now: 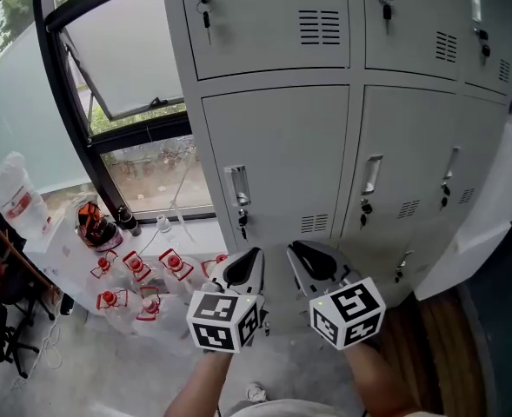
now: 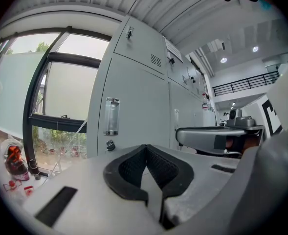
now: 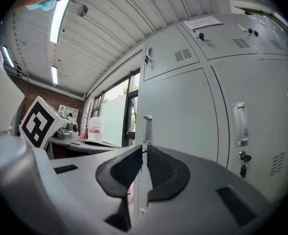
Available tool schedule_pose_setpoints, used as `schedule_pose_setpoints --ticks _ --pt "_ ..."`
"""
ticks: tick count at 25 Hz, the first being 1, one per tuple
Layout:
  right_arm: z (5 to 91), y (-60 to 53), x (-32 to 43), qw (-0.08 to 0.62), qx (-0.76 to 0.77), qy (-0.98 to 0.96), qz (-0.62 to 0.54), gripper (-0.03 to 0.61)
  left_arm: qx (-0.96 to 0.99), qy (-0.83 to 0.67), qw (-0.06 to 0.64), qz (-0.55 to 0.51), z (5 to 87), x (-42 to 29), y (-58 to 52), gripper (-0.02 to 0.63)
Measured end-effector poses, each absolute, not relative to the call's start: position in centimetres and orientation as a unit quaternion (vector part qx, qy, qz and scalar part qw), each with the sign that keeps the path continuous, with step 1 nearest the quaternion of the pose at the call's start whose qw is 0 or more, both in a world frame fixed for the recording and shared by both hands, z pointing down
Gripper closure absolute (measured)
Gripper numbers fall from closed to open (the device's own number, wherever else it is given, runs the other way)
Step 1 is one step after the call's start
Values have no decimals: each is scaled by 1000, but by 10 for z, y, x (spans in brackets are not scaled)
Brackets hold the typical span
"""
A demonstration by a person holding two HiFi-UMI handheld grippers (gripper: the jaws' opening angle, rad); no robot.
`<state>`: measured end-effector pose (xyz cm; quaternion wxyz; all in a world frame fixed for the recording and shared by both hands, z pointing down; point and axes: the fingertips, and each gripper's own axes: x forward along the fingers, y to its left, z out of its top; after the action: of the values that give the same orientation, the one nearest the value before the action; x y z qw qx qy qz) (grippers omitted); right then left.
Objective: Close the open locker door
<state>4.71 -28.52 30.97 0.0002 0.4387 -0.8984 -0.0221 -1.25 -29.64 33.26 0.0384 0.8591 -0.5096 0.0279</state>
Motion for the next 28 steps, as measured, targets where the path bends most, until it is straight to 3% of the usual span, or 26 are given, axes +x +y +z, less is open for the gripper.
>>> schedule_pose_setpoints --ticks 28 --pt "318 -248 104 9 422 -906 -22 572 851 -523 39 29 336 47 -264 607"
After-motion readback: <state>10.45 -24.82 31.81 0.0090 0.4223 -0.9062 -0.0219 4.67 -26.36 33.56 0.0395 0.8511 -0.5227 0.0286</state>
